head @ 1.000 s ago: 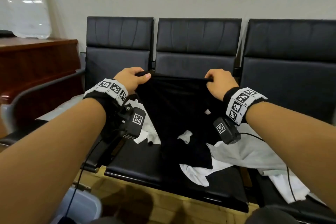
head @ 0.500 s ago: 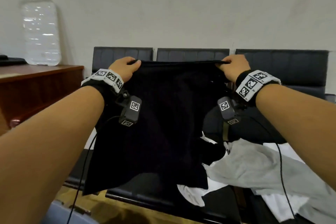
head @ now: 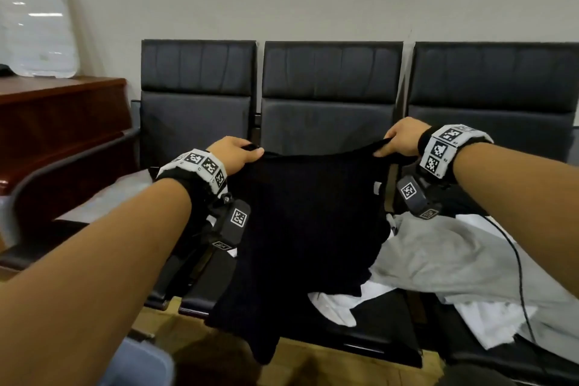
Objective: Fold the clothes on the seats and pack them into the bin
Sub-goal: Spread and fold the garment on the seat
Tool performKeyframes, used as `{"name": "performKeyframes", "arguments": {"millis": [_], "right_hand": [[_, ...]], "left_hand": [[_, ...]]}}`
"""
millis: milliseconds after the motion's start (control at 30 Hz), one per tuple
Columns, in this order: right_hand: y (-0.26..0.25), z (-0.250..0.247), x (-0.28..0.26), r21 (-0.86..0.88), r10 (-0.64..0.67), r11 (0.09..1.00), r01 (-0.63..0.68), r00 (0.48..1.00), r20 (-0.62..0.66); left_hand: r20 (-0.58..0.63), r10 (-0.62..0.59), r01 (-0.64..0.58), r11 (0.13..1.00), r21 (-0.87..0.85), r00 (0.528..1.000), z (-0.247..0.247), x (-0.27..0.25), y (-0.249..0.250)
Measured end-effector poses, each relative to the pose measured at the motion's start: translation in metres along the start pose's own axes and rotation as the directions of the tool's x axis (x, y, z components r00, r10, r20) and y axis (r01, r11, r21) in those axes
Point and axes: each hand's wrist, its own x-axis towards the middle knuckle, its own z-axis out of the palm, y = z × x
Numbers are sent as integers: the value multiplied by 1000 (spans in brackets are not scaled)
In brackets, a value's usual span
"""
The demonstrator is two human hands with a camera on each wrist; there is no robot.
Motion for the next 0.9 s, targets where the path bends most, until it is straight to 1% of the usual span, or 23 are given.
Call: {"name": "performKeyframes", "arguments": {"millis": [100, 167, 233, 267, 300, 333, 367, 400, 467, 500, 533, 600, 667, 700, 767, 833, 900], "right_hand": [[-3, 13, 28, -149, 62, 987, -53, 997, 55], [-19, 22, 56, -161, 48, 986, -43, 999, 26], [-41, 39, 92, -84, -2, 996, -5, 996, -85], [-54, 52, 106, -1, -33, 999, 33, 990, -139], [-66, 67, 115, 94, -47, 994, 63, 985, -165], [-74, 87, 124, 158, -48, 985, 71, 988, -145], [-81, 109, 128, 164, -34, 985, 46, 996, -78], [-81, 132, 130, 110, -16, 994, 14, 1000, 12], [-69, 178, 126, -63, 28, 998, -17, 981, 190], [-59, 198, 121, -129, 44, 992, -12, 969, 245], [-46, 215, 116, -165, 47, 986, -1, 960, 275], [-23, 237, 103, -189, 62, 982, -3, 949, 308], [-4, 248, 94, -209, 104, 977, -41, 948, 301], [2, 250, 89, -224, 143, 971, -83, 952, 270], [7, 249, 82, -248, 183, 959, -135, 966, 181], [10, 245, 76, -215, 199, 964, -158, 961, 190], [12, 244, 73, -176, 252, 961, -212, 935, 250]], "left_hand": [[25, -48, 51, 994, -95, 999, 24, 22, -15], [19, -112, 114, 983, -145, 994, 38, 37, -32], [-7, -182, 178, 969, -170, 983, 51, 55, -55], [-30, -220, 212, 962, -173, 975, 57, 63, -68], [-51, -270, 260, 953, -156, 961, 63, 70, -81], [-68, -322, 310, 940, -141, 944, 69, 77, -97], [-73, -376, 363, 921, -140, 924, 74, 82, -112], [-70, -417, 405, 904, -138, 906, 80, 87, -127], [-60, -476, 468, 877, -107, 878, 90, 92, -158], [-49, -497, 491, 866, -97, 866, 95, 94, -172], [-39, -516, 510, 854, -102, 856, 99, 96, -184], [-15, -551, 543, 827, -143, 835, 108, 99, -203], [6, -571, 562, 807, -179, 821, 113, 108, -223], [28, -576, 569, 797, -204, 817, 118, 116, -240], [59, -604, 597, 762, -251, 795, 131, 143, -290], [76, -604, 600, 756, -262, 794, 135, 143, -292], [77, -572, 573, 788, -227, 817, 132, 124, -255]]}}
